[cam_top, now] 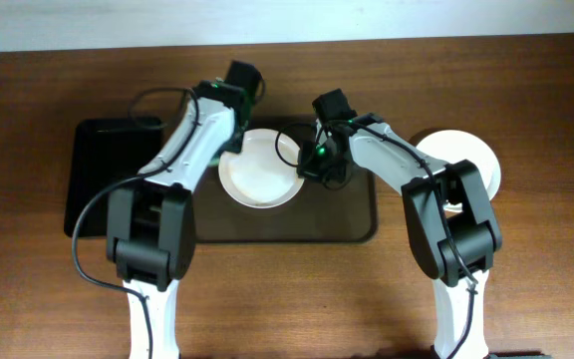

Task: Clean dirty plates on tray and stack at the side
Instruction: 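Scrub the held plate with the sponge in the left gripper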

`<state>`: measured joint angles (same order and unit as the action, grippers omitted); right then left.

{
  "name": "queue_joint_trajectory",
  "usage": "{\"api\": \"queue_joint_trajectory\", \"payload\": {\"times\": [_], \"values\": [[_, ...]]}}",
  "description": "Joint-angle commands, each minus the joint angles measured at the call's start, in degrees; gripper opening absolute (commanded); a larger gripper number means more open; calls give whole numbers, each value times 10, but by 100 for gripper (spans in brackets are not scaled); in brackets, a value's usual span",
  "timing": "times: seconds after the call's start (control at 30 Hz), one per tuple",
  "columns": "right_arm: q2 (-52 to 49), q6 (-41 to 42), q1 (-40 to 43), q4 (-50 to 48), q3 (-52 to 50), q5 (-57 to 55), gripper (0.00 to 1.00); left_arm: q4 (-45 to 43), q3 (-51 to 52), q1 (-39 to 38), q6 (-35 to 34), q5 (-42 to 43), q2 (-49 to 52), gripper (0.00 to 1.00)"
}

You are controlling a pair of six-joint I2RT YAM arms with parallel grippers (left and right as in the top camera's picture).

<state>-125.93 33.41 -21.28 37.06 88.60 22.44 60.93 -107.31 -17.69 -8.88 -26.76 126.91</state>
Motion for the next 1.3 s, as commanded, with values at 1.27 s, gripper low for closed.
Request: {"api": "queue_joint_trajectory", "payload": {"times": [1.27], "values": [[-14,-3,9,13,-16,-68,4,341,-384,14,-115,169,124,1]]}}
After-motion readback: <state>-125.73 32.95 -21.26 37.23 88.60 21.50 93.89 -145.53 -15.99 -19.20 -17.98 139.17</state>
